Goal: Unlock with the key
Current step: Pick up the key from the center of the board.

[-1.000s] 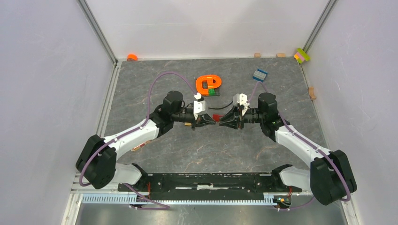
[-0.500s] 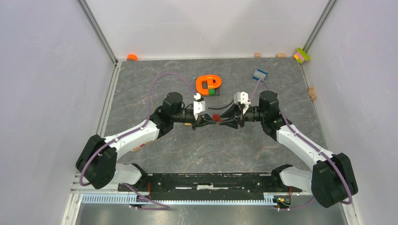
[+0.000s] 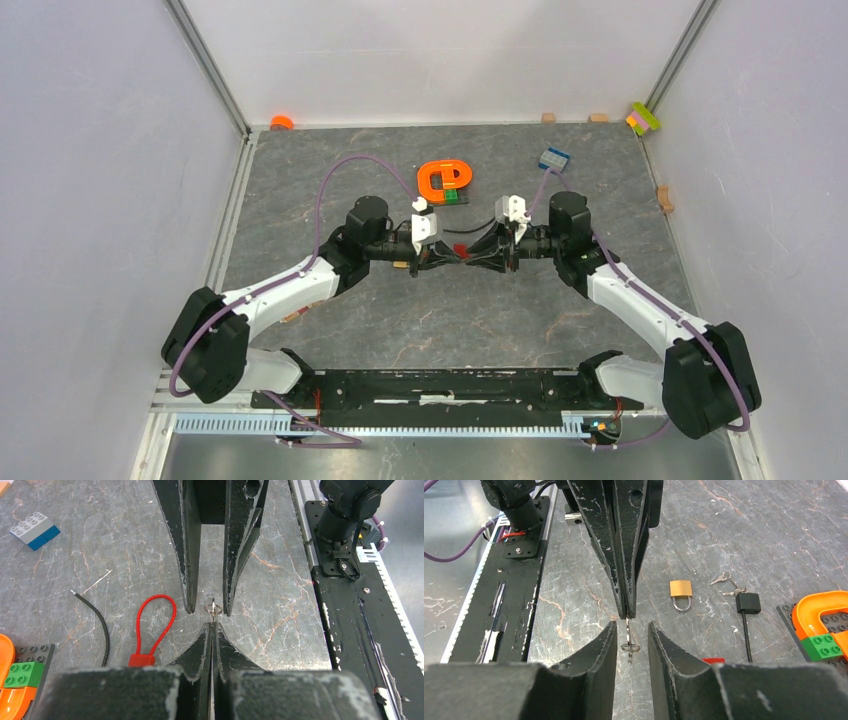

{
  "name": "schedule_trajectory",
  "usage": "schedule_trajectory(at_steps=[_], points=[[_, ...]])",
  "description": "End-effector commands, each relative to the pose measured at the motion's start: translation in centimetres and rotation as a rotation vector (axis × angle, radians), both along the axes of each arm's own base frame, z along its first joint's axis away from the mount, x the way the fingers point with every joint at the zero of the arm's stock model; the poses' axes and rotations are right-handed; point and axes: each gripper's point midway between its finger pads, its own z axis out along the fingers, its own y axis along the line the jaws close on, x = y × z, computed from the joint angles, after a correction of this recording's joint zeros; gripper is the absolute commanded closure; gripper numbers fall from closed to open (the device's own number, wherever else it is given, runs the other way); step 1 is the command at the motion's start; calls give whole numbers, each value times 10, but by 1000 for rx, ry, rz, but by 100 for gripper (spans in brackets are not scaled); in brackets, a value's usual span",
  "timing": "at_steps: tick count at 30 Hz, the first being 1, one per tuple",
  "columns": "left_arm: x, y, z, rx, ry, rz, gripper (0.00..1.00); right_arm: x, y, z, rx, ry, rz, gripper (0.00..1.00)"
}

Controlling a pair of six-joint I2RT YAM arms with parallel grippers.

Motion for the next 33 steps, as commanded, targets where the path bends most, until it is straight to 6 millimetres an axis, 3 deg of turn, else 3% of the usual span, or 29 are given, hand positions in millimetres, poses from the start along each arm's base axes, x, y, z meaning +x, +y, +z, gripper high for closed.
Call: schedule_trajectory(at_steps=[1, 12, 25, 33], points=[[-4, -3, 13, -42, -19, -17, 98, 2, 4, 9, 3, -47, 24, 68], [-6, -2, 12, -47, -27, -26, 98, 4, 4, 5, -7, -40, 25, 85], [-8, -1, 12, -52, -33, -30, 98, 2, 3, 6, -11, -50, 24, 86], [-9, 0, 9, -54, -39, -33, 98, 2, 3, 10, -7, -65, 24, 100]])
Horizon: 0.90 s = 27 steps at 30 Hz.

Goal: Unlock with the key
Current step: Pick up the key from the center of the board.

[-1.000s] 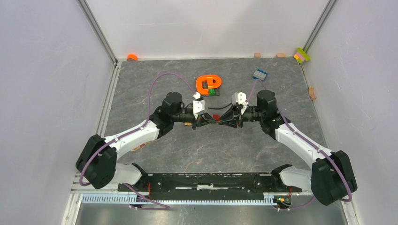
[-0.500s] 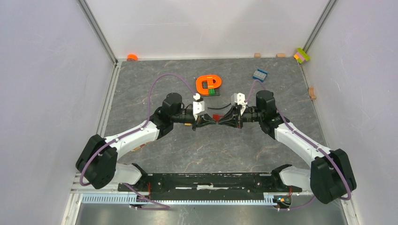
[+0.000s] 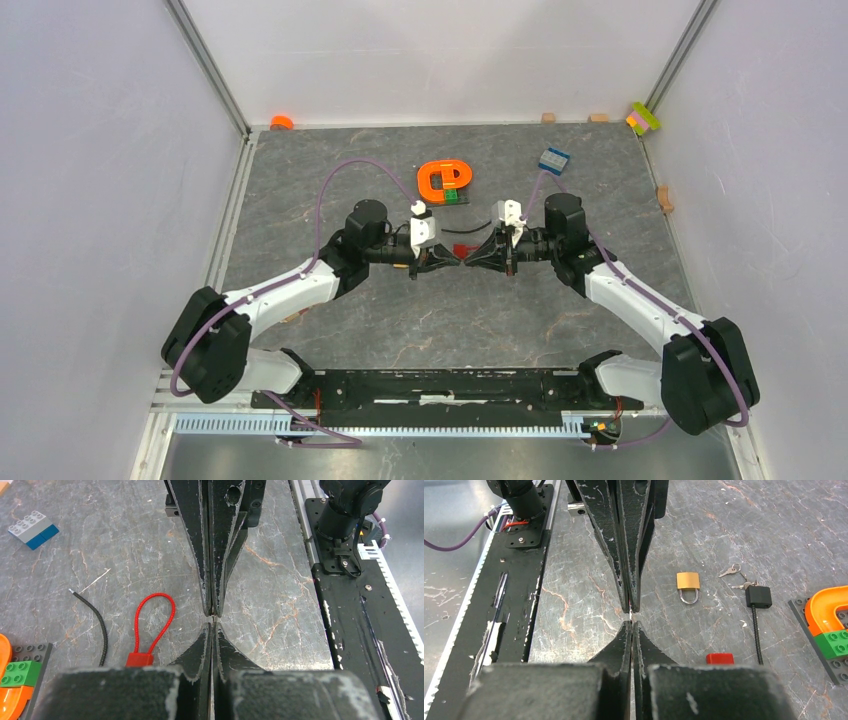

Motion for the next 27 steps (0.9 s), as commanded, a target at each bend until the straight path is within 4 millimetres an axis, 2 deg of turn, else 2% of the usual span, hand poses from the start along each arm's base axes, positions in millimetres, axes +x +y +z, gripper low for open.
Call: schedule_trajectory(at_steps=[1, 11, 24, 27], points=[[-7, -2, 16, -50, -36, -31, 98, 6, 3, 24, 27, -82, 4, 100], [-8, -1, 6, -38, -37, -42, 98, 7, -1, 27, 8, -135, -3, 100], [-9, -3, -6, -23, -41, -71, 98, 5, -5, 22, -35, -155, 9, 100], [-8, -3, -6, -22, -42, -68, 93, 5, -5, 22, -36, -159, 7, 100]])
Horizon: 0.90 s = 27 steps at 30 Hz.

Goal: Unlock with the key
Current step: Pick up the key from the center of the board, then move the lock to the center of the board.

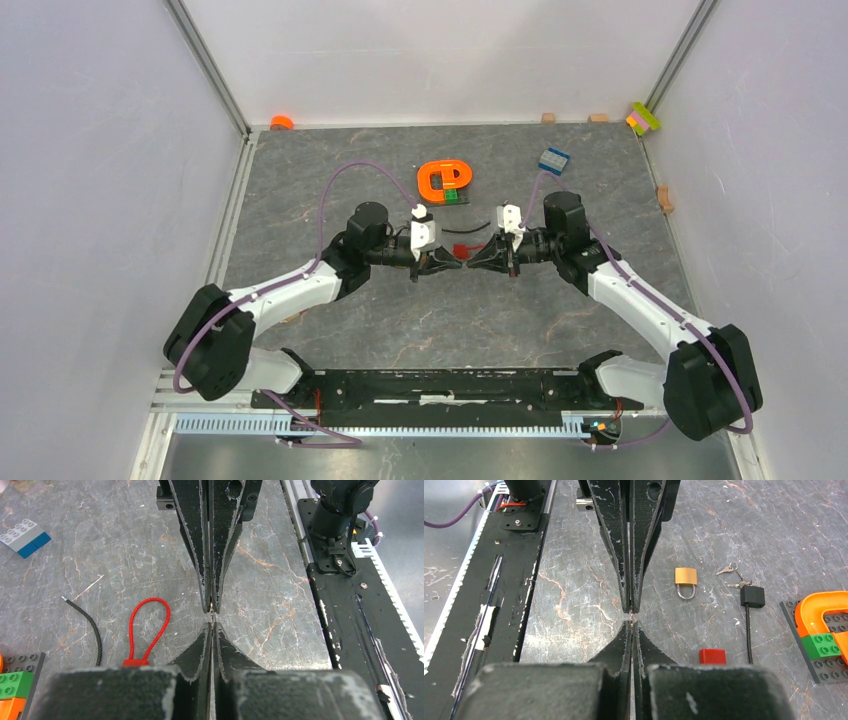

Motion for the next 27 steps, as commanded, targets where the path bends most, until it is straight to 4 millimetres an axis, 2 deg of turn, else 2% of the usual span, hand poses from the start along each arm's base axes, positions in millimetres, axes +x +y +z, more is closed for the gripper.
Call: schedule_trajectory(at_steps=[1, 2, 5, 7, 10, 13, 15, 19, 21, 24, 27], points=[[-5, -1, -4, -6, -31, -42, 88, 10, -1, 20, 8, -87, -24, 100], [-5, -1, -3, -3, -30, -42, 82, 10, -2, 19, 4, -91, -28, 100], [-1, -1, 2, 11, -39, -24, 50, 13, -5, 13, -24, -103, -47, 100], [5, 1, 5, 26, -43, 6, 32, 14, -8, 7, -46, -111, -66, 100], [14, 8, 8, 49, -83, 66, 16, 18, -16, -3, -83, -130, -110, 100], [33, 19, -8, 133, -96, 174, 9, 23, -28, -12, -113, -142, -171, 100], [50, 28, -28, 235, -85, 258, 7, 26, -35, -17, -130, -146, -209, 100], [73, 64, -85, 564, -31, 344, 7, 27, -44, -20, -147, -160, -245, 100], [84, 84, -99, 647, -6, 362, 7, 26, -45, -21, -147, -163, -247, 100], [104, 104, -101, 676, 67, 432, 6, 27, -48, -21, -149, -171, -255, 100], [128, 110, -95, 682, 88, 528, 6, 28, -48, -23, -153, -168, -256, 100]])
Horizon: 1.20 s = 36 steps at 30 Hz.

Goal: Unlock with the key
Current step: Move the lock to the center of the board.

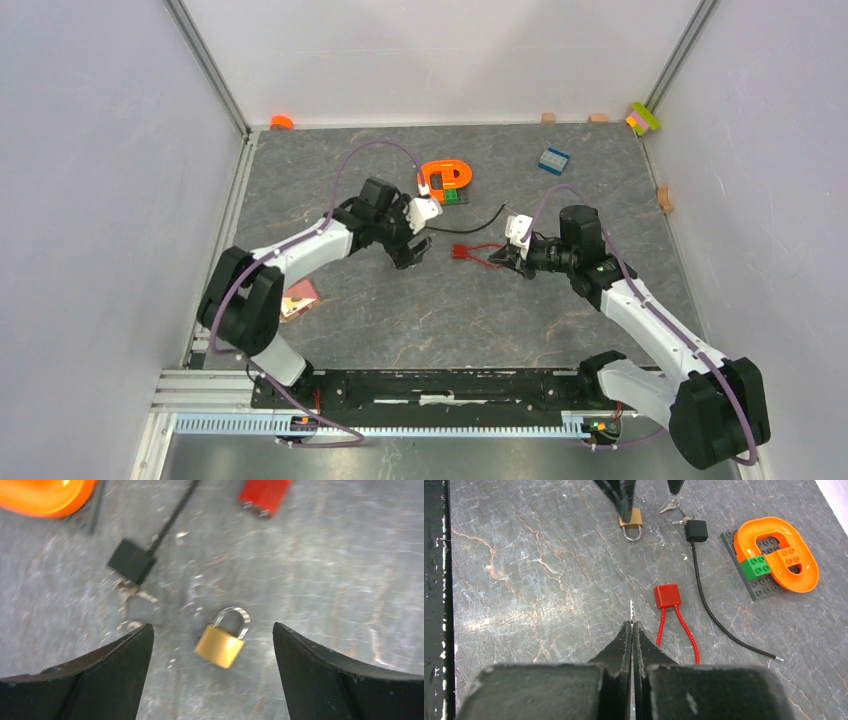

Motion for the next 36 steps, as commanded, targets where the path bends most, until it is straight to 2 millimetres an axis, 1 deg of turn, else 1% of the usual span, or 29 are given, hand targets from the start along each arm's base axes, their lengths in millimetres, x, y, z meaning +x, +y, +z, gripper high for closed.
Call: schedule_trajectory(at_steps=[1, 3, 6, 10, 12, 13, 15, 17, 18, 20, 22, 24, 28, 32, 34, 35, 36], points=[[37, 23, 9, 100, -26, 117, 6, 5, -3, 4, -5, -40, -12, 100], [53, 20, 7, 116, -26, 153, 7, 6, -3, 3, -5, -36, -14, 100], [73, 12, 2, 155, -24, 125, 7, 6, -4, 2, -4, -34, -14, 100], [86, 2, -6, 218, -21, 6, 7, 7, -6, 0, -3, -22, -20, 100], [82, -2, -6, 216, 11, -37, 7, 8, -8, 0, -3, -21, -23, 100], [73, -8, -4, 188, 39, -64, 8, 8, -8, 0, -3, -23, -25, 100], [55, -23, 1, 130, 82, -96, 8, 9, -10, 1, -2, -28, -30, 100], [33, -42, 3, 89, 99, -160, 8, 12, -13, 1, -6, -27, -46, 100], [24, -50, -1, 82, 100, -188, 8, 14, -16, 1, -5, -24, -58, 100], [17, -64, -5, 69, 82, -237, 9, 17, -22, 2, 0, -11, -76, 100], [17, -77, -12, 69, 86, -268, 11, 20, -29, 4, 6, -1, -101, 100], [23, -89, -14, 65, 79, -282, 12, 22, -35, 9, 11, -11, -124, 100], [26, -109, -21, 79, 54, -327, 12, 20, -46, 12, 5, -23, -156, 100], [27, -118, -41, 152, 41, -327, 12, 16, -52, 8, -11, -13, -168, 100], [31, -118, -49, 174, 52, -279, 18, 14, -53, 7, -14, -13, -171, 100], [32, -118, -52, 176, 70, -249, 21, 14, -54, 7, -15, -16, -173, 100], [31, -118, -54, 178, 82, -229, 27, 13, -54, 7, -15, -16, -173, 100]])
